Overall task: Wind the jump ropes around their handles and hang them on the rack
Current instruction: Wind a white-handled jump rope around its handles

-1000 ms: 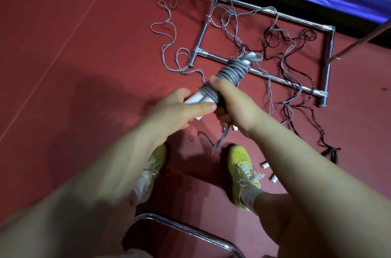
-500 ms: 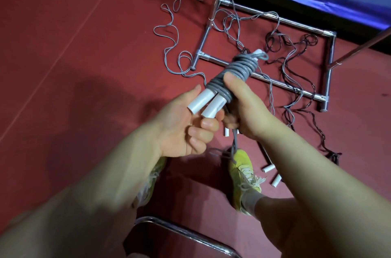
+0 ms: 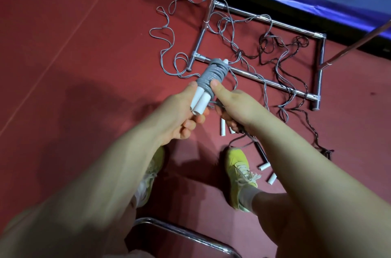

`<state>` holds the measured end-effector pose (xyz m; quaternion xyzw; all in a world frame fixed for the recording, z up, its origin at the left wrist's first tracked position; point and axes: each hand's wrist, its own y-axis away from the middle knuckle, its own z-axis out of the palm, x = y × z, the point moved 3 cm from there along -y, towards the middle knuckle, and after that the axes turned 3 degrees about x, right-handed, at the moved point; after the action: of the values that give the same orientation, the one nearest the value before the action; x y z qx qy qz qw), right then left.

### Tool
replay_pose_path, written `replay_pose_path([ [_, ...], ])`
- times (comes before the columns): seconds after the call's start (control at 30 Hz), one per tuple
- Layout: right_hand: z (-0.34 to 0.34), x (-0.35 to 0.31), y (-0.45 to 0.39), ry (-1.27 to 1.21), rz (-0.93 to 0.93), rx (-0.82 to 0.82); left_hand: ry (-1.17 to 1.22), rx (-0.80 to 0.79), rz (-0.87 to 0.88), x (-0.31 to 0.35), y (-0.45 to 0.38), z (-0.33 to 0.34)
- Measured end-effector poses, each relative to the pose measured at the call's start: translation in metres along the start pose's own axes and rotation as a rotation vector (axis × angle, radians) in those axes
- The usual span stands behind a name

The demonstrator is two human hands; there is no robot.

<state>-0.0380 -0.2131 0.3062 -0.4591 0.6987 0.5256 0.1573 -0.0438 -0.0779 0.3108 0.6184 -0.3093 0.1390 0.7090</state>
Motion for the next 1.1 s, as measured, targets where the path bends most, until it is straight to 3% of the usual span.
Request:
replay_pose_path([
  [0.13, 0.004, -0.001, 0.002, -0.067, -0.023, -0.014, -0.137, 0.158, 0.137, 0.001, -0.004, -0.008],
  [0.43, 0.015, 0.002, -0.005, -0.294, 0.015, -0.195, -0.316, 0.201, 0.336, 0.003, -0.009, -0.018],
  [0.67, 0.011, -0.006, -0.007, -0.323, 0.011, -0.101, -0.359, 0.262, 0.447, 0.005, -0.014, -0.019],
  [0.8, 0.003, -0.009, -0.006, -0.344, -0.059, 0.033, -0.222, 0.124, 0.332, 0.005, -0.01, -0.015],
  [0.9, -0.006, -0.013, 0.001, -0.499, -0.086, 0.128, 0.057, -0.164, 0.104, 0.005, -0.002, -0.005],
  [1.0, -0.009, -0.019, 0.009, -0.596, -0.175, 0.131, 0.208, -0.395, 0.046, 0.007, 0.007, 0.005],
  [1.1, -0.014, -0.021, 0.017, -0.48, -0.396, 0.078, 0.251, -0.518, 0.01, 0.005, 0.015, 0.017],
])
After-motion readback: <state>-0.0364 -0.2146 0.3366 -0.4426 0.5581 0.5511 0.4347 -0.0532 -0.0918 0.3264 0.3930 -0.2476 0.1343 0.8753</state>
